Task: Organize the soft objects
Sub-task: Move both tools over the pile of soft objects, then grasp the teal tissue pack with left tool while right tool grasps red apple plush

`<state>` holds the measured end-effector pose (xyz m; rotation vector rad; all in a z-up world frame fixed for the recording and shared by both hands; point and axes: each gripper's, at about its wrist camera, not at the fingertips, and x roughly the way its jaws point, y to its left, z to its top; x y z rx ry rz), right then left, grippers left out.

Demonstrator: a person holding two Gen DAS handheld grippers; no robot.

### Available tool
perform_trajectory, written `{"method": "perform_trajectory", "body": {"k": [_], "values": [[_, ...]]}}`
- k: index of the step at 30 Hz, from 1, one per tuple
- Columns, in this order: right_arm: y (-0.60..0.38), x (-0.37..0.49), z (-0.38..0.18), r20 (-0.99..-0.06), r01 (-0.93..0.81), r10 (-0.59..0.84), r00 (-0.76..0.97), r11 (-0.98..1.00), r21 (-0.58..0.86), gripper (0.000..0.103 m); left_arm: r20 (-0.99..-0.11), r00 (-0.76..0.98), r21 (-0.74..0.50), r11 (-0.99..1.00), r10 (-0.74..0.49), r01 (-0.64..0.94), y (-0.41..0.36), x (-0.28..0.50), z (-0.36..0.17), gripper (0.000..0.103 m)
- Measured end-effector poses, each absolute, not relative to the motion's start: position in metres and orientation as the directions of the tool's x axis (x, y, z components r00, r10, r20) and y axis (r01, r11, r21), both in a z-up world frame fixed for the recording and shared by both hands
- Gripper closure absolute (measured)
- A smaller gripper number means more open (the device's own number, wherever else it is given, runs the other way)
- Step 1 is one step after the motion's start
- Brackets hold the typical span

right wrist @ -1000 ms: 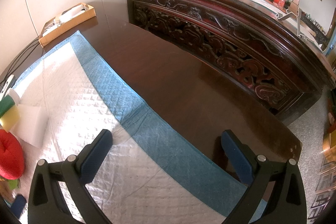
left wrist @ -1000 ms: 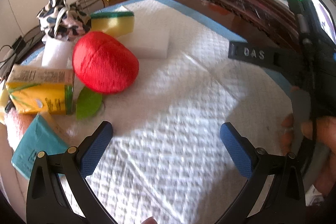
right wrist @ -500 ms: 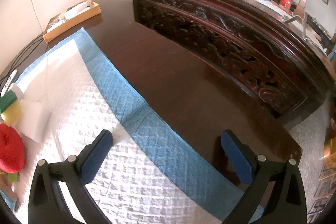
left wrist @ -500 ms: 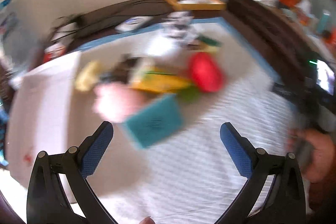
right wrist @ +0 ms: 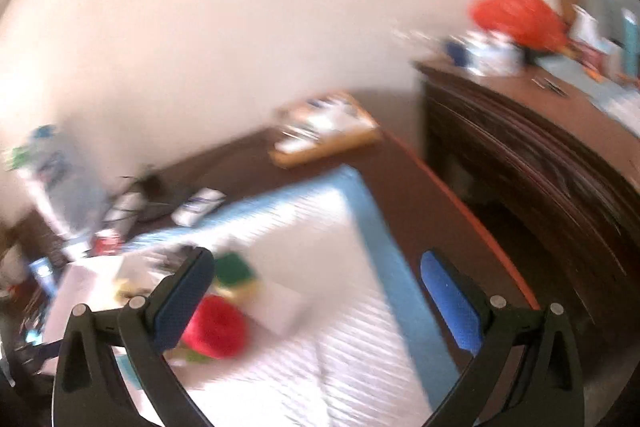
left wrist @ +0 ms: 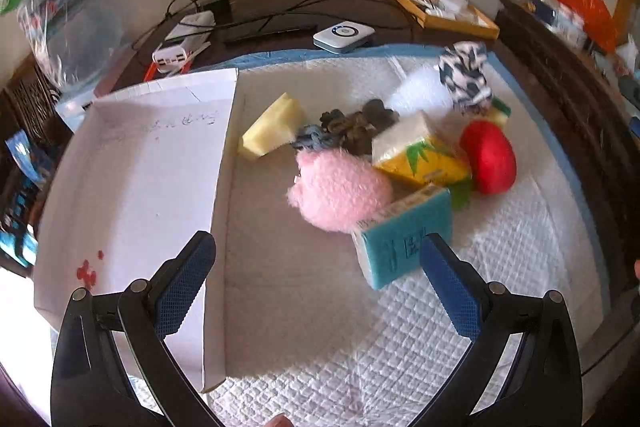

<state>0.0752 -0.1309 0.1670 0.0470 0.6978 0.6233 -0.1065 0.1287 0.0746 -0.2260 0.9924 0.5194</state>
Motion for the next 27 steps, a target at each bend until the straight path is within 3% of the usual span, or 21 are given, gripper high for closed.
{"method": "perform_trajectory", "body": {"k": [4, 7, 11, 16, 20, 27], "values": [[-0.104, 0.061, 0.171, -0.612, -0.618, 0.583, 0.534, 0.763, 0.188, 0.0, -0.858, 0.448, -0.024, 0.851, 0.252, -0.525, 0.144, -0.104, 0.074, 0.0], [-0.089, 0.053, 0.15, -0.677, -0.621, 0.528, 0.512, 0.773, 0.133, 0.0, -0.877, 0.434, -0.063, 0.847, 0.205, -0.527, 0.152, -0.102, 0.069, 0.0], [-0.088, 0.053, 0.118, -0.753, -0.621, 0.522, 0.402, 0.759, 0.195, 0.001, -0.87, 0.466, -0.122, 0.846, 0.16, -0.519, 0.156, -0.107, 0.066, 0.0], [-0.074, 0.041, 0.101, -0.767, -0.681, 0.552, 0.327, 0.7, 0.214, 0.001, -0.849, 0.516, -0.155, 0.88, 0.114, -0.449, 0.144, -0.117, 0.067, 0.001], [-0.046, 0.044, 0.089, -0.784, -0.723, 0.56, 0.27, 0.655, 0.219, 0.001, -0.846, 0.515, -0.093, 0.914, 0.136, -0.394, 0.127, -0.11, 0.063, 0.024], [-0.01, 0.049, 0.066, -0.821, -0.735, 0.541, 0.182, 0.629, 0.252, 0.02, -0.882, 0.458, -0.067, 0.933, 0.111, -0.355, 0.119, -0.081, 0.041, 0.032]]}}
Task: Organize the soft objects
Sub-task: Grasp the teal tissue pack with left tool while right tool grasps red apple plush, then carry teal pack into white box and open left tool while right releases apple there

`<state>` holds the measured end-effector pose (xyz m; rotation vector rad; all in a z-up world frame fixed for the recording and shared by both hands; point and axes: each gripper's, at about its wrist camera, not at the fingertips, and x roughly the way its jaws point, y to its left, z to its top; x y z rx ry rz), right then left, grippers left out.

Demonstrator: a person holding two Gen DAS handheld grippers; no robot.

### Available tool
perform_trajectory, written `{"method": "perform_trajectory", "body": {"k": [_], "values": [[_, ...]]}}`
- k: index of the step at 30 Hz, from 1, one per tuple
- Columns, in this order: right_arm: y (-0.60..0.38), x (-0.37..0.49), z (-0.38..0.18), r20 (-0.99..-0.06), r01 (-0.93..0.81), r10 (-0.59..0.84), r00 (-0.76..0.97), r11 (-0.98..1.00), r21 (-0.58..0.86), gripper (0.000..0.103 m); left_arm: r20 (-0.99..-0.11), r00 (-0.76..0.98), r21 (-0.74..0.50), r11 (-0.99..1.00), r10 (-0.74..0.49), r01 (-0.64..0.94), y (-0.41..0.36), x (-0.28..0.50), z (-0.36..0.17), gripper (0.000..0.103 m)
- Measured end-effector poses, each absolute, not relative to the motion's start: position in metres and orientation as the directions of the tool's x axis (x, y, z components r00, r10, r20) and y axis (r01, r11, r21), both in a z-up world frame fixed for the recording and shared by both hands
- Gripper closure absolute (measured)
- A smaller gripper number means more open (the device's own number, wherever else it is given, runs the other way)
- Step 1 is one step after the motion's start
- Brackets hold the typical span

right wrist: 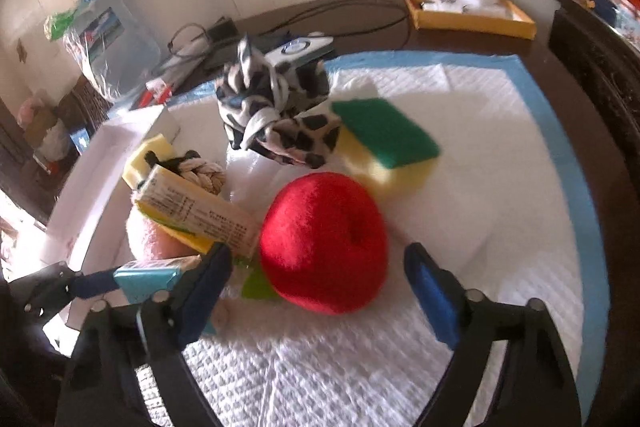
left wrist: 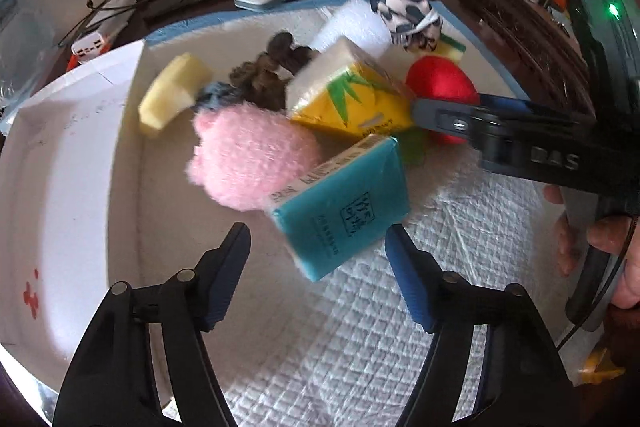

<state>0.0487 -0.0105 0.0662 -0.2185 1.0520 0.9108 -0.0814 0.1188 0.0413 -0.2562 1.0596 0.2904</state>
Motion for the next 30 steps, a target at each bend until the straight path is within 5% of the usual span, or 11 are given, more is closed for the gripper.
{"method": "perform_trajectory", "body": {"k": [3, 7, 10, 30], "values": [[-0.007, 0.051, 0.061, -0.836, -0.734, 0.52, 0.176, 0.635, 0.241, 0.04, -0.89, 0.445, -0.072, 0.934, 0.098, -0.35, 0.118, -0.074, 0.033, 0.04], [-0.02, 0.051, 0.063, -0.819, -0.719, 0.555, 0.145, 0.628, 0.299, 0.045, -0.895, 0.442, -0.112, 0.931, 0.058, -0.349, 0.12, -0.067, 0.025, 0.067], [-0.034, 0.046, 0.072, -0.801, -0.721, 0.577, 0.156, 0.621, 0.307, 0.046, -0.882, 0.47, -0.158, 0.932, 0.015, -0.326, 0.12, -0.068, 0.024, 0.074], [-0.051, 0.024, 0.14, -0.676, -0.769, 0.701, 0.225, 0.554, 0.319, 0.046, -0.771, 0.637, -0.255, 0.905, 0.023, -0.341, 0.124, -0.093, 0.072, 0.075]]}}
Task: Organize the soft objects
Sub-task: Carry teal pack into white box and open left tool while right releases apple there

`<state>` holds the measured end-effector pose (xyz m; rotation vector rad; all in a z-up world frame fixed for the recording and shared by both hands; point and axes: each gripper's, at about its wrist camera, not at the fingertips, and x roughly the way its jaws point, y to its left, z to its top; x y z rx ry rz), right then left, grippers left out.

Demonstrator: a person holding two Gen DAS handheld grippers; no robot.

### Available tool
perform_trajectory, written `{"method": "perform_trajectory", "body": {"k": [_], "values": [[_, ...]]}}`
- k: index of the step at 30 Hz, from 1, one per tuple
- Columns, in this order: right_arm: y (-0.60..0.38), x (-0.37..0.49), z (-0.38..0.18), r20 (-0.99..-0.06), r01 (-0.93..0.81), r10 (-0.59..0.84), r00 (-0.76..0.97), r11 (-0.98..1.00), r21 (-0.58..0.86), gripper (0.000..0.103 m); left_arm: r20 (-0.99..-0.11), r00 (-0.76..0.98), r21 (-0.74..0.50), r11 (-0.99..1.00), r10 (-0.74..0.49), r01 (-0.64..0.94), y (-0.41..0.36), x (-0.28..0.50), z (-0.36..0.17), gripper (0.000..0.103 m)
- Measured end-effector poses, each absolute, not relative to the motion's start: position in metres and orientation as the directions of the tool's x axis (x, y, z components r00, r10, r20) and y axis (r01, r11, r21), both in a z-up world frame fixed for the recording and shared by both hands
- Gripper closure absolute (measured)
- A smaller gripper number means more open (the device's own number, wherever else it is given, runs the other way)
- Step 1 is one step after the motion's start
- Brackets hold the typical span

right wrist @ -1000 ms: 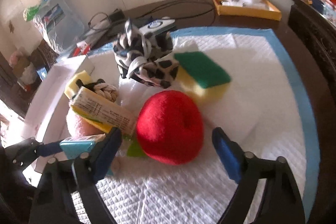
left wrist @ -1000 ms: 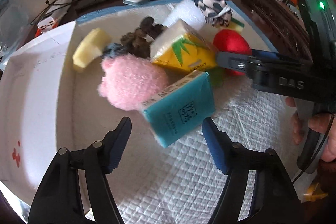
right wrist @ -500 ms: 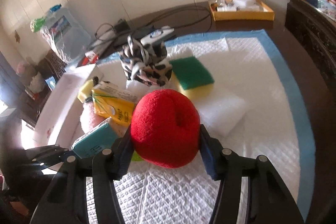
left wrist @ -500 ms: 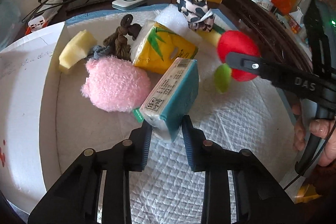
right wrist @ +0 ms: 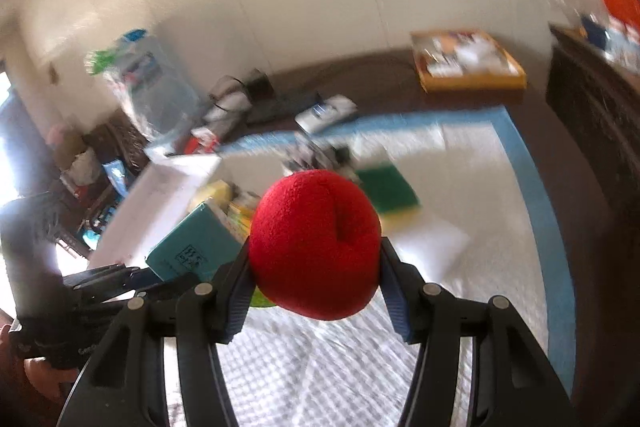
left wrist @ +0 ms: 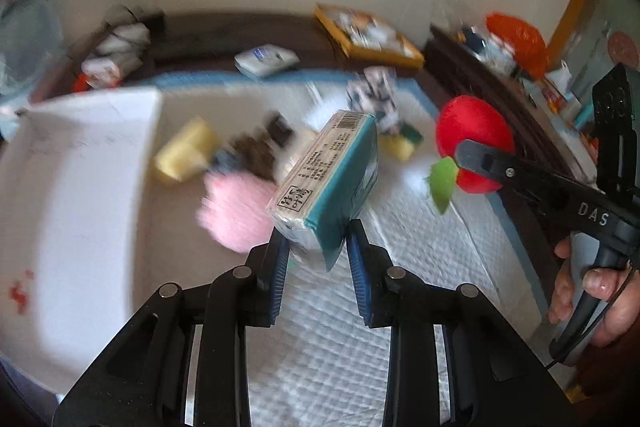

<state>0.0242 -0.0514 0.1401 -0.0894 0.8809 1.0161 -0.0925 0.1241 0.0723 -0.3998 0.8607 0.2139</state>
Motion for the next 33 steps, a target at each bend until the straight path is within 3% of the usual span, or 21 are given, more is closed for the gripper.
{"method": "perform_trajectory", "body": {"k": [7, 16, 24, 26, 27, 28, 29, 30, 31, 32, 33], "values": [[0.012, -0.006, 0.167, -0.64, -0.853, 0.764, 0.087, 0.389, 0.349, 0.046, -0.719, 0.659, -0.173, 0.861, 0.221, -0.478, 0.161, -0.141, 0.116, 0.075], [0.128, -0.071, 0.135, -0.702, -0.895, 0.7, -0.131, 0.221, 0.387, 0.046, -0.791, 0.397, 0.007, 0.655, 0.466, -0.756, 0.264, -0.209, 0.093, 0.074], [0.178, -0.109, 0.092, -0.766, -0.91, 0.628, -0.132, 0.229, 0.345, 0.043, -0.827, 0.288, 0.046, 0.569, 0.482, -0.821, 0.313, -0.241, 0.067, 0.074], [0.18, -0.113, 0.088, -0.77, -0.909, 0.627, -0.118, 0.243, 0.337, 0.04, -0.835, 0.28, 0.043, 0.563, 0.474, -0.825, 0.319, -0.244, 0.062, 0.073], [0.181, -0.114, 0.086, -0.769, -0.906, 0.628, -0.115, 0.251, 0.34, 0.033, -0.837, 0.278, 0.041, 0.561, 0.471, -0.827, 0.322, -0.244, 0.06, 0.073], [0.184, -0.114, 0.086, -0.765, -0.902, 0.634, -0.112, 0.258, 0.346, 0.027, -0.838, 0.281, 0.038, 0.562, 0.469, -0.826, 0.324, -0.244, 0.058, 0.068], [0.183, -0.114, 0.086, -0.758, -0.898, 0.644, -0.105, 0.266, 0.35, 0.014, -0.837, 0.288, 0.031, 0.566, 0.465, -0.824, 0.326, -0.245, 0.058, 0.051], [0.183, -0.115, 0.087, -0.751, -0.897, 0.653, -0.095, 0.272, 0.349, 0.008, -0.834, 0.295, 0.024, 0.567, 0.465, -0.824, 0.327, -0.247, 0.058, 0.035], [0.182, -0.115, 0.088, -0.744, -0.897, 0.663, -0.083, 0.276, 0.346, 0.005, -0.83, 0.305, 0.016, 0.568, 0.466, -0.823, 0.329, -0.248, 0.058, 0.007], [0.181, -0.115, 0.089, -0.742, -0.899, 0.666, -0.073, 0.279, 0.339, 0.0, -0.826, 0.317, 0.006, 0.571, 0.465, -0.821, 0.33, -0.248, 0.058, 0.0], [0.182, -0.116, 0.091, -0.74, -0.901, 0.669, -0.064, 0.281, 0.332, 0.0, -0.824, 0.323, 0.001, 0.572, 0.466, -0.821, 0.332, -0.249, 0.059, 0.0]]}}
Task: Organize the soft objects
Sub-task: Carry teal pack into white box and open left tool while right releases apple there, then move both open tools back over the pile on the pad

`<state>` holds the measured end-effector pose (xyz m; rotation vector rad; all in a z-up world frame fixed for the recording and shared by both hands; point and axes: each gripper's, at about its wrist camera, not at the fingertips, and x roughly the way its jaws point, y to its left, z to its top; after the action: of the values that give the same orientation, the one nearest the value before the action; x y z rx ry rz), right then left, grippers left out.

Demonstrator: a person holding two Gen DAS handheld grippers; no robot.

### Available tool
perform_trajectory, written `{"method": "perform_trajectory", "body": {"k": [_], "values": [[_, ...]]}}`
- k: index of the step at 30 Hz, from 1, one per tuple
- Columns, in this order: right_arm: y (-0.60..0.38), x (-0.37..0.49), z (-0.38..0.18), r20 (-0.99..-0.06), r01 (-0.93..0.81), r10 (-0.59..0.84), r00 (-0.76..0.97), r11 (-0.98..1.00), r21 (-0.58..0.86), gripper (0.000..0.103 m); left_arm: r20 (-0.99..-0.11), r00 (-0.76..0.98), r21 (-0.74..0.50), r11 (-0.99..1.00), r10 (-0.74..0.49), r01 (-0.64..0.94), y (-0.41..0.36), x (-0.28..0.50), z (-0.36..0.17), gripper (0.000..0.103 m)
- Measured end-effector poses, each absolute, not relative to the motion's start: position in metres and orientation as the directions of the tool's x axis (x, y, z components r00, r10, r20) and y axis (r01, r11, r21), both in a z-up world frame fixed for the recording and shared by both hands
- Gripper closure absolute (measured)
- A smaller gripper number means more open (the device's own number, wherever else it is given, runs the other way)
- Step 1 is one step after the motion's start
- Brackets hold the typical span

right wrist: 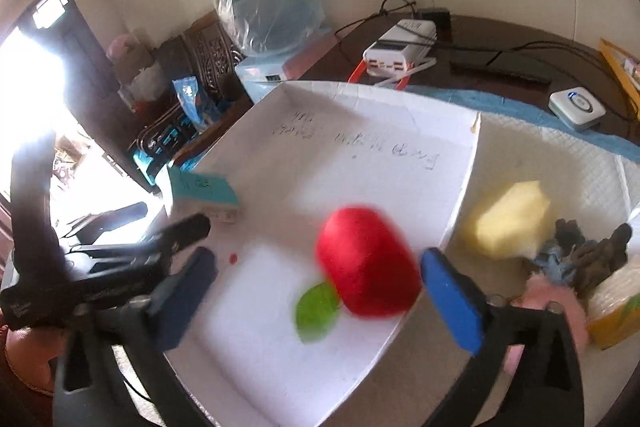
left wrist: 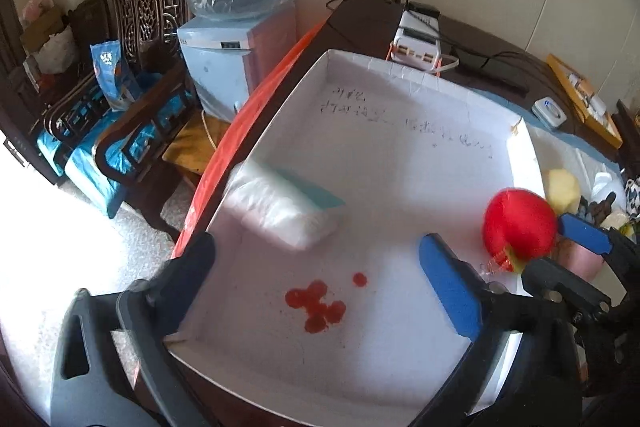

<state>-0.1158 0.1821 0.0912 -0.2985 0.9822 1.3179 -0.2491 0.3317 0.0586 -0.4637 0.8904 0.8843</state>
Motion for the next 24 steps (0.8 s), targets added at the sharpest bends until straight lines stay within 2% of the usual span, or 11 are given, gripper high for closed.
{"method": "perform_trajectory", "body": {"k": [15, 19, 24], "values": [[0.144, -0.106, 0.123, -0.69, -0.932, 0.722, 0.047, 0.281, 0.231, 0.0, -0.789, 0.344, -0.004, 0.555, 0.509, -0.832, 0.32, -0.243, 0.069, 0.0], [0.114, -0.083, 0.139, -0.642, -0.91, 0.758, 0.113, 0.339, 0.24, 0.0, -0.783, 0.362, -0.017, 0.564, 0.506, -0.825, 0.309, -0.235, 0.074, 0.0], [0.051, -0.024, 0.157, -0.572, -0.853, 0.772, 0.276, 0.471, 0.225, 0.0, -0.764, 0.432, -0.06, 0.614, 0.479, -0.787, 0.287, -0.219, 0.084, 0.0]]}}
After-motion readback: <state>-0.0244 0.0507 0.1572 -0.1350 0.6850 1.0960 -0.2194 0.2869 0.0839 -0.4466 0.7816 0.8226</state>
